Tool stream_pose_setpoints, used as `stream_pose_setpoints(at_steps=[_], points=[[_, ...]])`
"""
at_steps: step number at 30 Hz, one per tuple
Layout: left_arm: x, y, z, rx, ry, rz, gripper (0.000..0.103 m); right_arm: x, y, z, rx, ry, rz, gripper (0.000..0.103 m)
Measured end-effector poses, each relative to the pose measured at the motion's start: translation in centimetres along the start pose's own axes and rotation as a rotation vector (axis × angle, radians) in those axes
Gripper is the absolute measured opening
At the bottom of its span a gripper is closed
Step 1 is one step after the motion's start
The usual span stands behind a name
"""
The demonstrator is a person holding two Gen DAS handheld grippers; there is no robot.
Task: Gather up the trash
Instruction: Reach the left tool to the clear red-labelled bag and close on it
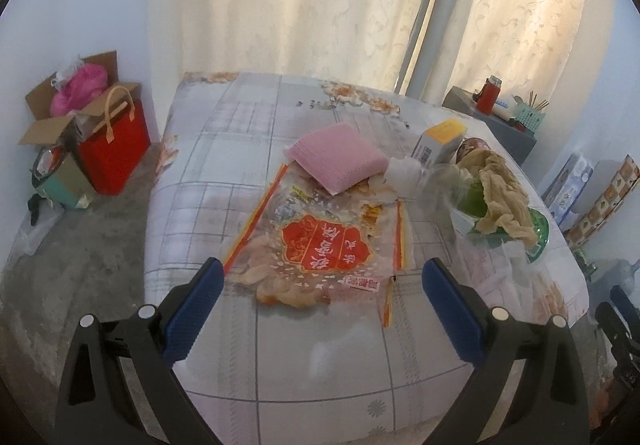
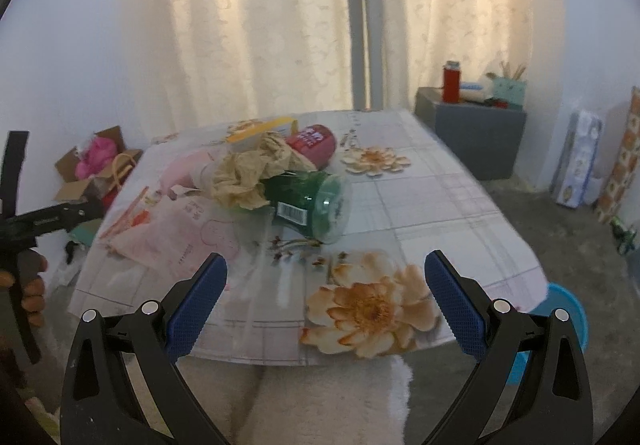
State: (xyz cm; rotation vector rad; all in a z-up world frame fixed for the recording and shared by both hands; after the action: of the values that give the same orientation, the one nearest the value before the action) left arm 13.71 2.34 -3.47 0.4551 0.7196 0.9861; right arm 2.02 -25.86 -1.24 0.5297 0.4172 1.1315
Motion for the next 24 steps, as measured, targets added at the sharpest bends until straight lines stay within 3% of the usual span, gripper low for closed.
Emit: stream_pose_setpoints(at_steps=[8,16,20,24], points=[[0.1,0.1,-0.7,-0.014,0.015,-0.095,0.097,2.0,-0.6,0.8,0.036,0.008,0.107,0.095],[2.6,0.1,-0.7,-0.024,0.067,-0.128,0.079,3.7,-0.1,1.2,0.061,0.010,0.170,0.095],[4.9,-0.6,0.2,-0.031,0.096,-0.097,0.067,4.4,0.3,1.3,0.063,0.026,0.171,0.095],[7.7,-3.0,1.1,0.030,0.150,-0.078,0.054,5.1,0.4,1.4,0.067,0.035,0.169,0.095]])
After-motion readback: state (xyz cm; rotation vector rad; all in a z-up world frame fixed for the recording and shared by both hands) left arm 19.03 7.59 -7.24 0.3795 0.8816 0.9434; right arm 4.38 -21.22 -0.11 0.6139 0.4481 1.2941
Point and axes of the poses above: each gripper's, at about its wrist camera, not at the fingertips, and y roughly against the way its jaws point, x to its left, z to its top, the point moved 5 cm from there along -y, roughly the way its jaws point, and after that the axes turned 13 degrees about -z, right-handed, at the moved point
